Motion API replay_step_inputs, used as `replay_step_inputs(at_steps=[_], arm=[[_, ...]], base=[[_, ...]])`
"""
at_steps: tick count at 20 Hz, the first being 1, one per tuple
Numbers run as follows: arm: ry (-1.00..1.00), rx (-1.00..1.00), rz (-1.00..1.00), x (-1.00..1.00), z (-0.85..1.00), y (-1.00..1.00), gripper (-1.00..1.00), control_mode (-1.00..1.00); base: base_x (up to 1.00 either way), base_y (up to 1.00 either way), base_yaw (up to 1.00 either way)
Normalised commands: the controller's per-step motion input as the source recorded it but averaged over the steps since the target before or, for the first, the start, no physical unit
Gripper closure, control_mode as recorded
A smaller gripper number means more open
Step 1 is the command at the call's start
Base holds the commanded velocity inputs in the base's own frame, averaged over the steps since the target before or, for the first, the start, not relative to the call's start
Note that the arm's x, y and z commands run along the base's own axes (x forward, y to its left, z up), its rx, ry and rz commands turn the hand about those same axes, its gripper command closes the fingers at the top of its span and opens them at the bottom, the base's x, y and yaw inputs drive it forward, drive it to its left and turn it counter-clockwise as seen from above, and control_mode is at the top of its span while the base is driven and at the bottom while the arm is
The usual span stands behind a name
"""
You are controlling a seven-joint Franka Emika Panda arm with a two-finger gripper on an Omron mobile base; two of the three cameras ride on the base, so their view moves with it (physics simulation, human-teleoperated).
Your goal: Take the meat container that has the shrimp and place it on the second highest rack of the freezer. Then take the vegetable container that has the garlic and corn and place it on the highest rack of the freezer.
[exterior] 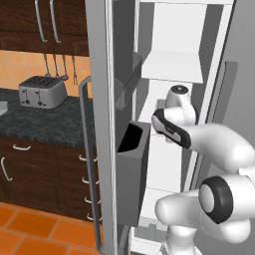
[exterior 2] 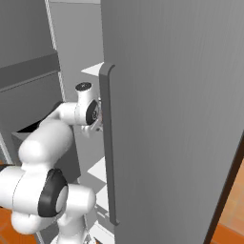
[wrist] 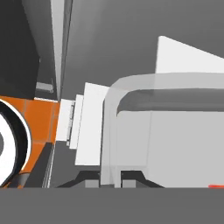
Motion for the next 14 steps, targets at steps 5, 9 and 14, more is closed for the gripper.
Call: replay_step_inputs(at_steps=[5,9,14], arm=[[0.0,0.0,0.0,0.35,-0.02,-0.14,1.0,-1.0],[0.0,0.0,0.0,0.41,-0.04,-0.16,1.0,-1.0],[0.0,-0.01,0.0,0.31,-0.39,0.0,1.0,-1.0]], base=[[0.0,0.0,0.0],[0.0,0.0,0.0],[0.0,0.0,0.0]])
